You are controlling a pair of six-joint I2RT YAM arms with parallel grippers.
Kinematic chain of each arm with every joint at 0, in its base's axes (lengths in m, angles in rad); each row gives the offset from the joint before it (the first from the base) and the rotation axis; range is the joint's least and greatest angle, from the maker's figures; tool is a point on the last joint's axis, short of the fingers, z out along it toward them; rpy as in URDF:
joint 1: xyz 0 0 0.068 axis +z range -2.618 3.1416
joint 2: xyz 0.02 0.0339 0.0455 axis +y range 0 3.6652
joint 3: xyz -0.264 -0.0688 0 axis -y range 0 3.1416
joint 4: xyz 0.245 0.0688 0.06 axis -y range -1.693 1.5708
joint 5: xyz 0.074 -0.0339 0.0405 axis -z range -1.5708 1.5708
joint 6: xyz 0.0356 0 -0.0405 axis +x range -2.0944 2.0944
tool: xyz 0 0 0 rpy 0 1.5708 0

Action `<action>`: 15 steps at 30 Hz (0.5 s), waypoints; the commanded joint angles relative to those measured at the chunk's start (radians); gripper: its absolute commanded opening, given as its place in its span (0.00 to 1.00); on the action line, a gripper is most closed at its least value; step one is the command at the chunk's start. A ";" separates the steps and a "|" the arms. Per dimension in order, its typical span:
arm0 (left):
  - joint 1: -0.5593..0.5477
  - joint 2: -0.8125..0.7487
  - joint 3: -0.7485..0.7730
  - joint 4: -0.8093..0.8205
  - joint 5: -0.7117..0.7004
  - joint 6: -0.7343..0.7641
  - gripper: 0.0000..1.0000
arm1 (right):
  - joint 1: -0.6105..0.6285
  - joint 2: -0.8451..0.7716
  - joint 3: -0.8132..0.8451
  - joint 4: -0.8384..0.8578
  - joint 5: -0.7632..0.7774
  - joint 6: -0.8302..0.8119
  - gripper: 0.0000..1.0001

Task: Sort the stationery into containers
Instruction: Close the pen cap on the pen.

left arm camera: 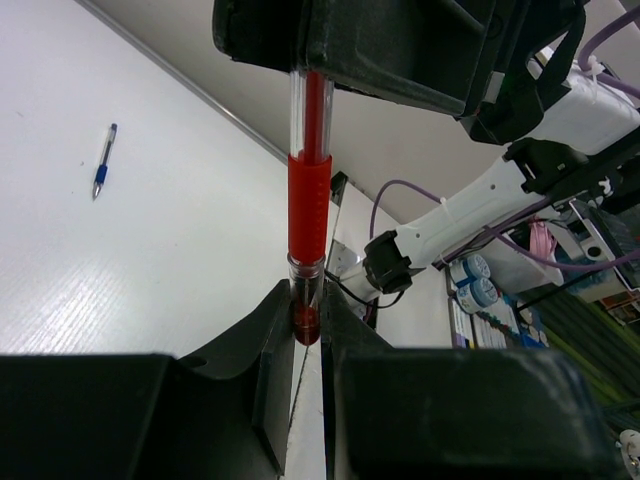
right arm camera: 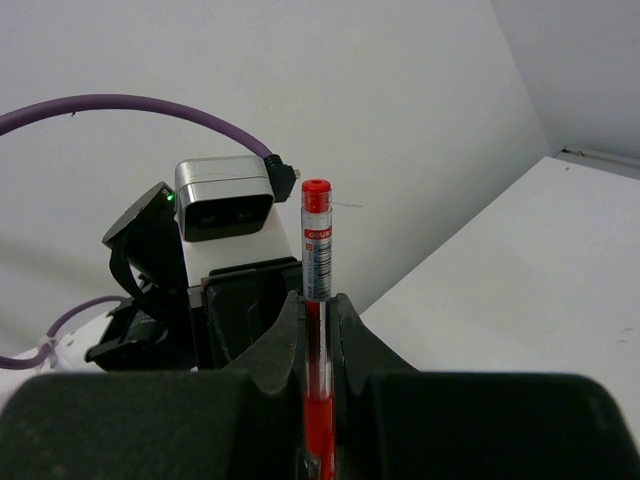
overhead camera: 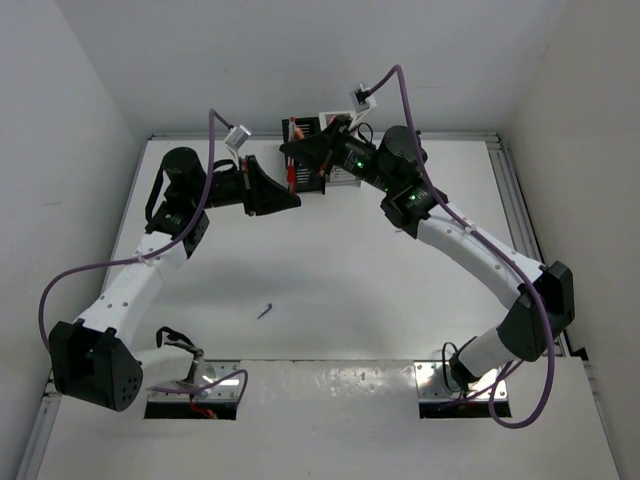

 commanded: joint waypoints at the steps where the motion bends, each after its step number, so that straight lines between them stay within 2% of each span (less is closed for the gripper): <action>1: 0.036 -0.008 0.133 0.238 -0.161 0.003 0.00 | 0.097 0.019 -0.065 -0.216 -0.220 0.022 0.00; 15: 0.061 0.004 0.182 0.228 -0.172 0.036 0.00 | 0.111 0.013 -0.105 -0.233 -0.232 0.044 0.00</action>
